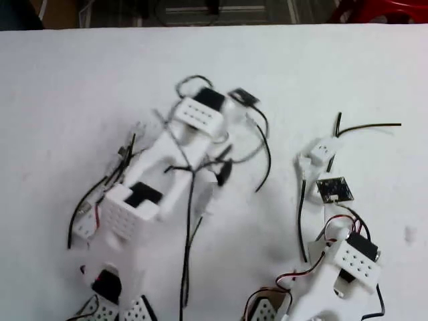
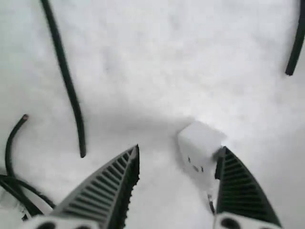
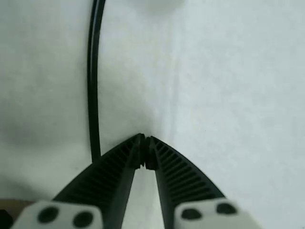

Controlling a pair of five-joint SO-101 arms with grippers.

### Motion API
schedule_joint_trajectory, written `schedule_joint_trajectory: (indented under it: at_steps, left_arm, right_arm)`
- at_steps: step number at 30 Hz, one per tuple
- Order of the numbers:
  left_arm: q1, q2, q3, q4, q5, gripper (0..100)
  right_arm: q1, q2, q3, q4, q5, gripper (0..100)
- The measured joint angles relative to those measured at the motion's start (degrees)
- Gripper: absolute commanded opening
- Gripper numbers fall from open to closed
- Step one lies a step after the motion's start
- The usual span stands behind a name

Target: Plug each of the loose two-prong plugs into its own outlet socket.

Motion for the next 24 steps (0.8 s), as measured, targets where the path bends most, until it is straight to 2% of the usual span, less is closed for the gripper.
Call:
schedule_joint_trajectory:
  at_steps: [4,8,12,17,24]
  left_arm:
    - [-2.2,0.0,-2.8,1.3,-2.8,20]
    - [-5.1,0.0,-6.2,1.4,-3.1,20]
    - [-5.3,0.0,-9.1,2.1,-3.1,20]
    - [-5.5,0.0,-9.6,2.1,-3.1,20]
    - [1.5,0.0,-4.1,2.0,-3.6,20]
  right_arm:
    - [0.0,0.0,0.0,0.0,0.0,2.5]
    - [-0.1,0.0,0.0,0.0,0.0,9.0]
    - [-0.4,0.0,0.0,0.0,0.0,14.3]
    - [-0.4,0.0,0.0,0.0,0.0,15.2]
    - [-0.4,0.0,0.0,0.0,0.0,15.2]
